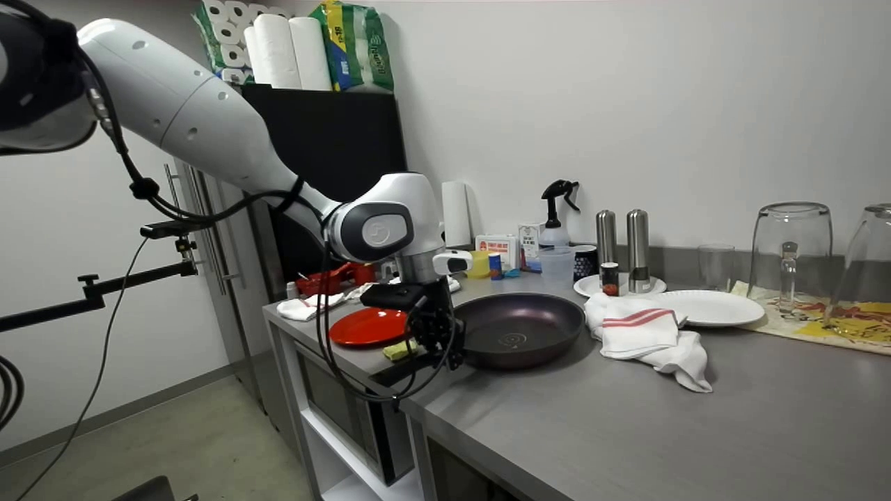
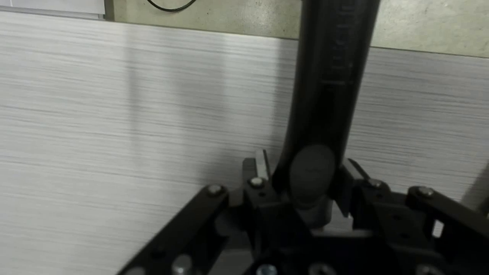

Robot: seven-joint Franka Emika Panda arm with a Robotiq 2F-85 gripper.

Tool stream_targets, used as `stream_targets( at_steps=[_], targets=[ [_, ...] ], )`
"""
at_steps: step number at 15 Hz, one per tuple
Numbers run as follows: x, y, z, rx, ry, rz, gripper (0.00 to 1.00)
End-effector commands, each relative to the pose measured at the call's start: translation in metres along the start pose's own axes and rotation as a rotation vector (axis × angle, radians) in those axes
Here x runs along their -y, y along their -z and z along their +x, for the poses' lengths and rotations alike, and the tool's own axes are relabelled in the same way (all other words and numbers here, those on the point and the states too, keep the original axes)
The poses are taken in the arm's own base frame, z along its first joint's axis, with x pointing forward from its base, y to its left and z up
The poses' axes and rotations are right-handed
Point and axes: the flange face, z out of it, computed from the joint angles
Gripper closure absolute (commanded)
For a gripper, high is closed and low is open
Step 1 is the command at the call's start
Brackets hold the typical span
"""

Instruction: Move the pan to the right and the left twice, then move it to the right on the counter

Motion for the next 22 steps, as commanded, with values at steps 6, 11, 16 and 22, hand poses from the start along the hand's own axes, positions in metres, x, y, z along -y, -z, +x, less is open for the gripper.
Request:
stream_targets(
  at_steps=[6, 11, 16, 22],
  targets=[
    [-0.024, 0.122, -0.037, -0.201, -0.003, 0.07, 0.84],
    [-0.033, 0.161, -0.055, -0.269, -0.031, 0.099, 0.84],
    [-0.037, 0.157, -0.067, -0.252, -0.049, 0.106, 0.84],
    [-0.056, 0.168, -0.072, -0.282, -0.108, 0.115, 0.84]
  ],
)
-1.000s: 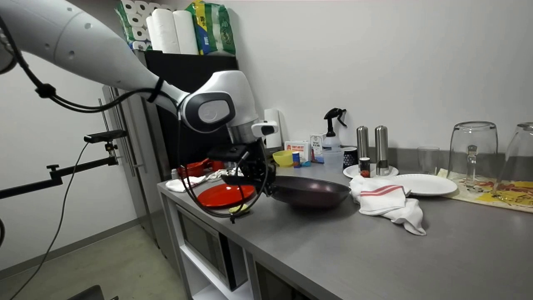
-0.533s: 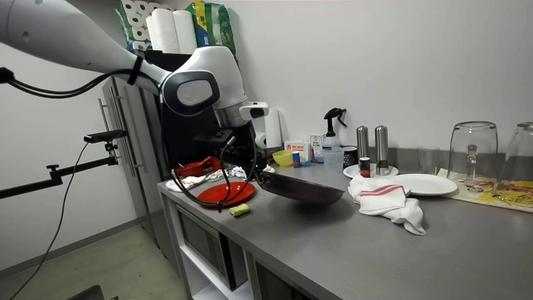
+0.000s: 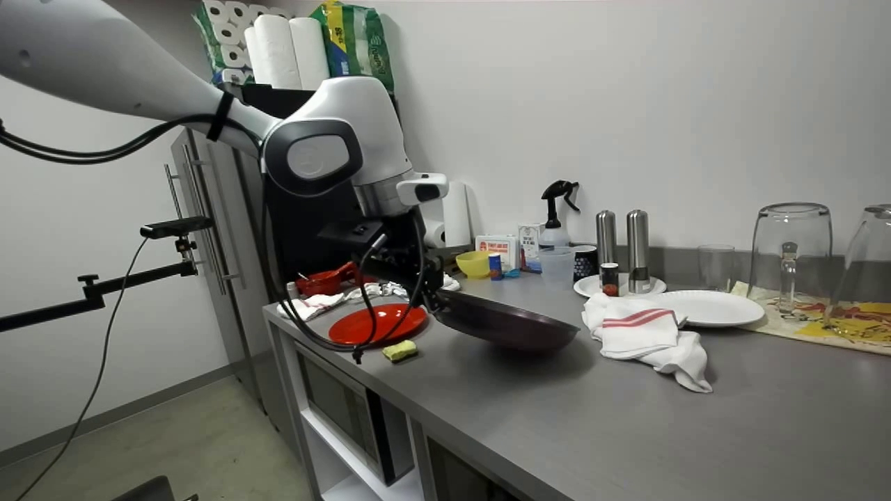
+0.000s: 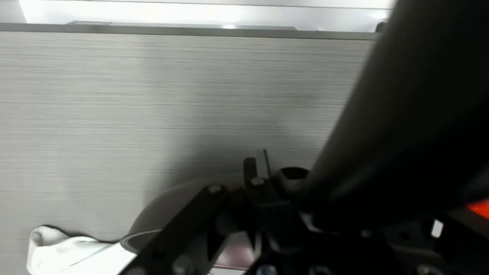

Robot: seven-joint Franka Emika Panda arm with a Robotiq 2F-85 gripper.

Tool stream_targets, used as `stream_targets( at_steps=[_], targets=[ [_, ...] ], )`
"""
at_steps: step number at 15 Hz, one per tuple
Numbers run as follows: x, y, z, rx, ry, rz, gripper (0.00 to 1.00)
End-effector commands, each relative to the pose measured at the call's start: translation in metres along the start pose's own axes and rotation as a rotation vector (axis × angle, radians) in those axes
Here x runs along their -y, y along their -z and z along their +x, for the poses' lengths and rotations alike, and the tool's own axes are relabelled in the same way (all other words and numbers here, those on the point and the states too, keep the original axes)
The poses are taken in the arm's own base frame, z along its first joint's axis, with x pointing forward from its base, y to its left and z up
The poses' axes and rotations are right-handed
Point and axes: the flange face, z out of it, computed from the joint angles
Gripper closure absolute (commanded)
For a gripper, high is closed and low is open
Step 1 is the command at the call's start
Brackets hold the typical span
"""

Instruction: Move the pan to the right and the left twice, then move it to the right on the counter

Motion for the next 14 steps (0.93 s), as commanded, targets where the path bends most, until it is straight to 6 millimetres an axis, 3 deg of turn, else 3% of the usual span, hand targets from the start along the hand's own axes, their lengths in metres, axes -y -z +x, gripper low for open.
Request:
stream_targets(
  at_steps=[1, 8, 14],
  targets=[
    [-0.015, 0.045, 0.003, -0.107, -0.053, 0.016, 0.84],
    [-0.068, 0.107, -0.004, -0.238, -0.199, 0.017, 0.84],
    [-0.107, 0.135, -0.006, -0.333, -0.269, -0.044, 0.84]
  ],
)
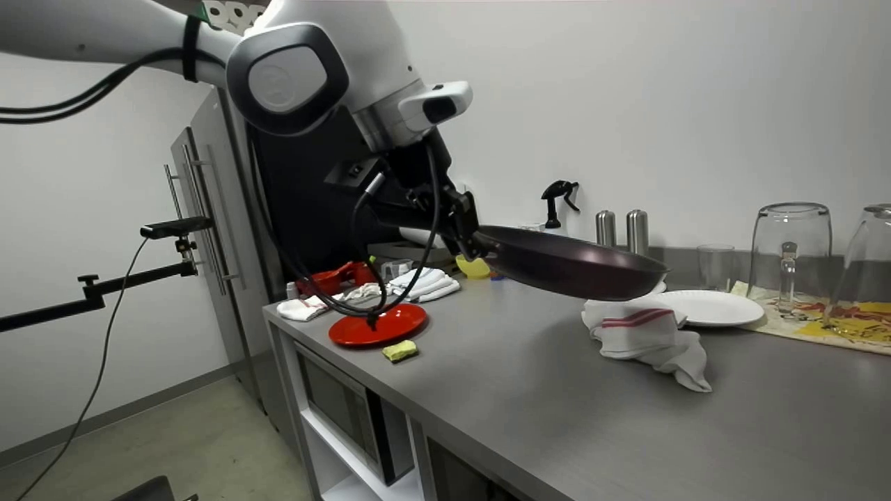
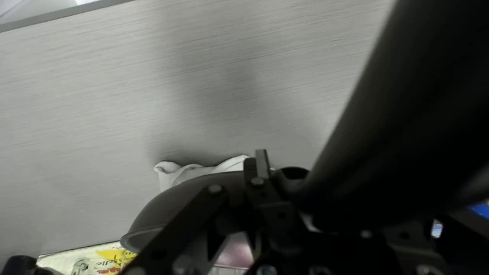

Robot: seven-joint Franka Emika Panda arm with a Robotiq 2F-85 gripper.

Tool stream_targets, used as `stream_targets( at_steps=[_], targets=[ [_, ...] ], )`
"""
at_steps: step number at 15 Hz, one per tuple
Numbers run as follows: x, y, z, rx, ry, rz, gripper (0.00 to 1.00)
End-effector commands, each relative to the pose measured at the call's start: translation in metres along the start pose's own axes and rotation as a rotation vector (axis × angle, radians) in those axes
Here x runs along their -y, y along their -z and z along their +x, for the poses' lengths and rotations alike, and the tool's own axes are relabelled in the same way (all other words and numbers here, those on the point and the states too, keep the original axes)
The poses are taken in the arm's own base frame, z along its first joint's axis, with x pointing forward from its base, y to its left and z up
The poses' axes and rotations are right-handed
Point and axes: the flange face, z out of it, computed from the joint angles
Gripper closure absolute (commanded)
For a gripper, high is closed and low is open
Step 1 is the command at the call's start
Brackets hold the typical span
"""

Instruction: Move the pan to the right and the left twice, then move it to the right on the counter

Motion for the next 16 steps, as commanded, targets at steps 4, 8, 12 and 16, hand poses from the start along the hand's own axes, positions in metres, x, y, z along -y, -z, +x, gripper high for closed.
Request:
stream_targets(
  at_steps=[4, 8, 12, 16],
  targets=[
    [-0.022, 0.054, 0.017, -0.208, -0.093, 0.001, 0.84],
    [-0.033, 0.058, 0.02, -0.269, -0.116, -0.019, 0.84],
    [-0.036, 0.063, 0.019, -0.347, -0.127, -0.025, 0.84],
    [-0.037, 0.062, 0.021, -0.376, -0.121, -0.05, 0.84]
  ],
)
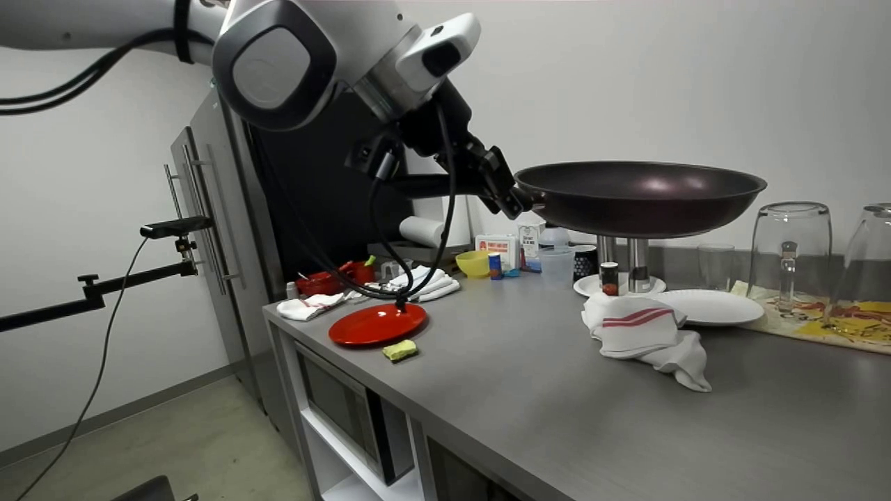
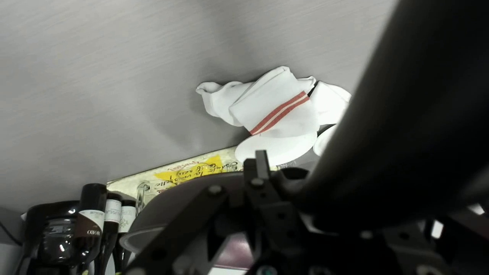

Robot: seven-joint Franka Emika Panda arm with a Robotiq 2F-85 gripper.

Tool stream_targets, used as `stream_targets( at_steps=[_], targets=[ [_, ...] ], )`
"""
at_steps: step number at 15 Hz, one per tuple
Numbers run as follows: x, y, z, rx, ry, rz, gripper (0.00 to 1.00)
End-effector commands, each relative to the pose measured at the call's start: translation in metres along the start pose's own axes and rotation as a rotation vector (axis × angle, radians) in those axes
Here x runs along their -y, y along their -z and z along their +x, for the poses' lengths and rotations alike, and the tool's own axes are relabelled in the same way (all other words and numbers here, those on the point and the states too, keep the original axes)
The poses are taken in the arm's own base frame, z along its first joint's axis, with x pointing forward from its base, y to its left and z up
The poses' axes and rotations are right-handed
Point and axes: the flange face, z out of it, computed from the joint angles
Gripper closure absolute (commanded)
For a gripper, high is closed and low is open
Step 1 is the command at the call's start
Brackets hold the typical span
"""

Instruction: Move the pan to the right and the left twice, then move it to the right on the counter

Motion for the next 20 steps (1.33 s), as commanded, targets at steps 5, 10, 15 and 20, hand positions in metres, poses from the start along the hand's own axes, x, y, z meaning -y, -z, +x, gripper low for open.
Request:
stream_targets(
  at_steps=[5, 10, 15, 20],
  targets=[
    [0.0, 0.02, 0.012, -0.116, 0.002, -0.024, 0.84],
    [-0.019, 0.006, 0.012, -0.129, 0.022, -0.107, 0.84],
    [-0.038, -0.018, 0.003, -0.096, 0.096, -0.216, 0.84],
    [-0.054, -0.041, -0.012, -0.045, 0.038, -0.259, 0.84]
  ],
)
